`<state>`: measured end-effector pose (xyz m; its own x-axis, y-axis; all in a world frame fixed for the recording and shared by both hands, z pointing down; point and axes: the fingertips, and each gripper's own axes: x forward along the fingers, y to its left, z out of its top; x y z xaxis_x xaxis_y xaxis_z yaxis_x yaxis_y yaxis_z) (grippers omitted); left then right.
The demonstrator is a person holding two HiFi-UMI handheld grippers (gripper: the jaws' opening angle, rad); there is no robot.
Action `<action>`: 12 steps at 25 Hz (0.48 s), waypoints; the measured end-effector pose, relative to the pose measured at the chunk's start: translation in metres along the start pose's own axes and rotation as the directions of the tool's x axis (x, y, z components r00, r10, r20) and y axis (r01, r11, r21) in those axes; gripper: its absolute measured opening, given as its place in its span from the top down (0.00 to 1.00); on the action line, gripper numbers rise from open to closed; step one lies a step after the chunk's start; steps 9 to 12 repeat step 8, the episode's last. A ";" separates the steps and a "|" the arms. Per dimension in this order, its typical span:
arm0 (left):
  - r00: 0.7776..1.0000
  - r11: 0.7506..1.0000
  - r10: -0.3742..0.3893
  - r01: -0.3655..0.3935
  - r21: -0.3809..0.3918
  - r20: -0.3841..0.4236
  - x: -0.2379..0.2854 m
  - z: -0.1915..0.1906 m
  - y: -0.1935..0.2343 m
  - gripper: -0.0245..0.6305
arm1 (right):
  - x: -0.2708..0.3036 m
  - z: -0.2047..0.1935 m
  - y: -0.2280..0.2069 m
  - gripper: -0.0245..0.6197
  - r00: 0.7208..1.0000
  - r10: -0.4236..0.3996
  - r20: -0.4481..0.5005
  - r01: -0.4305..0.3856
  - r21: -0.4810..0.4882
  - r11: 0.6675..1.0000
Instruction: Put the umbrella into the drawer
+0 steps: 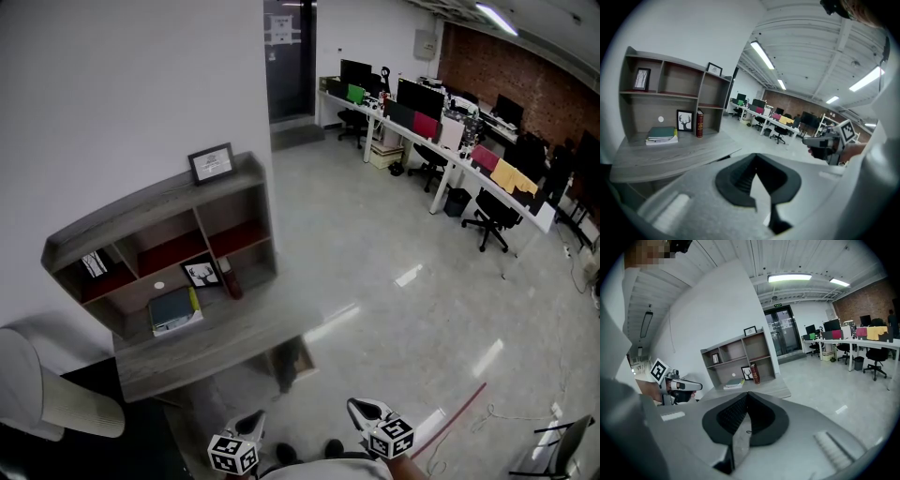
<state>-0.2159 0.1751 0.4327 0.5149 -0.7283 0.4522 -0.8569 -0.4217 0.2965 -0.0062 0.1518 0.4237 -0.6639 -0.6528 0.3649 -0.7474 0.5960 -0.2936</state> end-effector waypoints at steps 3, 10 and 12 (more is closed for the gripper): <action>1.000 1.000 -0.001 0.001 -0.002 0.003 0.002 0.003 -0.001 0.96 | -0.003 0.000 -0.003 0.95 1.000 -0.002 -0.003 0.002 0.002 1.000; 1.000 1.000 -0.001 0.001 -0.004 0.006 0.005 0.006 -0.002 0.96 | -0.004 0.003 -0.007 0.95 1.000 -0.004 -0.001 0.004 -0.001 1.000; 1.000 1.000 -0.001 0.001 -0.004 0.006 0.005 0.006 -0.002 0.96 | -0.004 0.003 -0.007 0.95 1.000 -0.004 -0.001 0.004 -0.001 1.000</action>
